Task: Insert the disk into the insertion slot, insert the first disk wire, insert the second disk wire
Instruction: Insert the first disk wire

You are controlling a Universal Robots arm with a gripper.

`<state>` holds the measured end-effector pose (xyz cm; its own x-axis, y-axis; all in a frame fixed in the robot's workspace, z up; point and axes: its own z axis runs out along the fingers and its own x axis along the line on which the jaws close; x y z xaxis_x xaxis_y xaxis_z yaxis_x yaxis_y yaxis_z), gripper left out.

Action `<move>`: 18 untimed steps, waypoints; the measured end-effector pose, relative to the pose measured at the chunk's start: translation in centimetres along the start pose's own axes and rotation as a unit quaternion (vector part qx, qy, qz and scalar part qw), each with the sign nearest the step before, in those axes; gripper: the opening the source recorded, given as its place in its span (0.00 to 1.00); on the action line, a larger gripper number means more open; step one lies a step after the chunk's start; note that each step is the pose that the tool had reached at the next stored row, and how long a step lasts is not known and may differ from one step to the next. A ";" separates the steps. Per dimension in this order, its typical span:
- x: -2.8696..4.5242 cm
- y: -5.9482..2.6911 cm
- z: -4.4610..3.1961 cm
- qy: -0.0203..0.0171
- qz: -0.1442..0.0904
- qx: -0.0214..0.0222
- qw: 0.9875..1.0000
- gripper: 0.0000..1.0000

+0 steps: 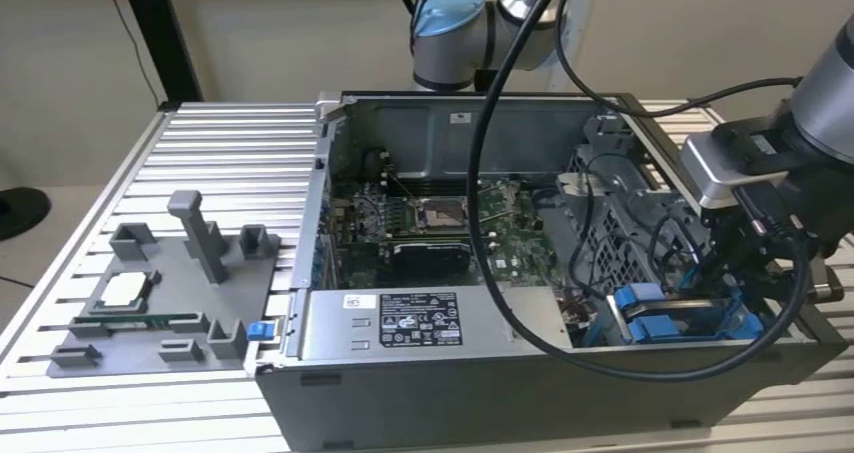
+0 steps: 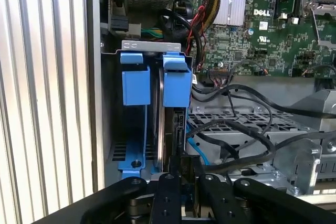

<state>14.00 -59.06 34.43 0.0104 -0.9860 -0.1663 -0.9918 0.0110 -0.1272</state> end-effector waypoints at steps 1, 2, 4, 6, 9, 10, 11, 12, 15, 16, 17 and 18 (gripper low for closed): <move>0.00 0.00 0.00 0.000 0.000 0.000 1.000 0.00; 0.00 0.00 0.01 0.000 0.000 0.000 1.000 0.00; 0.02 0.00 0.01 0.000 0.000 0.000 1.000 0.00; 0.03 0.00 0.01 0.000 0.000 0.000 1.000 0.00; 0.05 0.01 0.03 0.000 0.000 0.000 1.000 0.00; 0.06 0.01 0.08 0.000 0.000 -0.001 1.000 0.00; 0.08 0.02 0.17 0.000 0.000 -0.001 1.000 0.00; 0.09 0.04 0.28 0.000 0.000 -0.002 1.000 0.00; 0.11 0.05 0.37 0.000 0.001 -0.002 1.000 0.00; 0.13 0.05 0.37 0.000 0.001 -0.002 1.000 0.00; 0.15 0.05 0.37 0.000 0.001 -0.002 1.000 0.00; 0.19 0.05 0.37 0.000 0.001 -0.002 1.000 0.00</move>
<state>14.00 -59.18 34.02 0.0086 -0.9860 -0.1664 -0.9924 0.0120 -0.1224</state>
